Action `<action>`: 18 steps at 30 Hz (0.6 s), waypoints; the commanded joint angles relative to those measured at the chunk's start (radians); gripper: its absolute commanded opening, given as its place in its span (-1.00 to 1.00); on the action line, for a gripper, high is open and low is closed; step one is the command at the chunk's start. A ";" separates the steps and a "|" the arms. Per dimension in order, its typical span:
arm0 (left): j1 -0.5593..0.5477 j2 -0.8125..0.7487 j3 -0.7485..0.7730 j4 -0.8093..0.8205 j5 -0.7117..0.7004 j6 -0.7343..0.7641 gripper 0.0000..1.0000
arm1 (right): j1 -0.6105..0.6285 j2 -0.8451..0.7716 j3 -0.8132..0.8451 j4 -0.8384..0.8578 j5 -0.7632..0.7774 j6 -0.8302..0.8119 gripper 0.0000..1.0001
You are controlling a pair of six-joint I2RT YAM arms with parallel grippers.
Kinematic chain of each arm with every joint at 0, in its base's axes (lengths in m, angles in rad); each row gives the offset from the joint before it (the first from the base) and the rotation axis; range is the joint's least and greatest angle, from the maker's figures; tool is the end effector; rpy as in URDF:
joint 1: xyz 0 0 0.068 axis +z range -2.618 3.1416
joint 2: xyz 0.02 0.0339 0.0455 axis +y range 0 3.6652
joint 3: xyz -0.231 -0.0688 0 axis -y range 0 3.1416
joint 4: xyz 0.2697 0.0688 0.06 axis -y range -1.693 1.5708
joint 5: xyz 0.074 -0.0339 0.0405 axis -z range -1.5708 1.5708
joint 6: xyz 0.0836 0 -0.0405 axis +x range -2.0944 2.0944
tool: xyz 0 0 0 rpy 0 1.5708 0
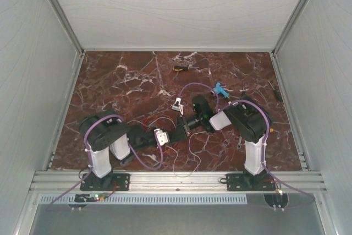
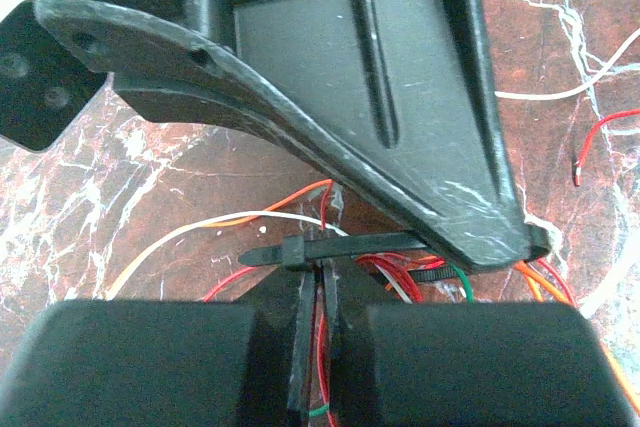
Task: Zip-tie the wires
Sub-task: Tie the cable at the center of the board.
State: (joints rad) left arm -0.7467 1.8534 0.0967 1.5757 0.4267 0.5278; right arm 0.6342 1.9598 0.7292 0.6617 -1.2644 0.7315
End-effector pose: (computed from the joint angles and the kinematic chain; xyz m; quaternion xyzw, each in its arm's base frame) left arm 0.1535 -0.1892 0.0322 0.5556 0.5227 -0.2300 0.6043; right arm 0.2248 0.2643 0.0396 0.2490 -0.7206 -0.6466 0.0265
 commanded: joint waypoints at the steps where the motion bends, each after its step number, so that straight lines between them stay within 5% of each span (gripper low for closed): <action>1: -0.009 -0.020 -0.009 0.254 0.040 0.040 -1.00 | -0.014 0.010 0.040 0.003 -0.021 0.014 -1.00; 18: -0.021 -0.026 -0.012 0.254 0.028 0.064 -1.00 | -0.027 0.029 0.076 -0.062 0.024 0.010 -1.00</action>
State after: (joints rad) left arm -0.7567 1.8454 0.0887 1.5764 0.4259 0.5537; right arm 0.6231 1.9785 0.7849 0.6151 -1.2678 0.7315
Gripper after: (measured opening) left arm 0.003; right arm 0.005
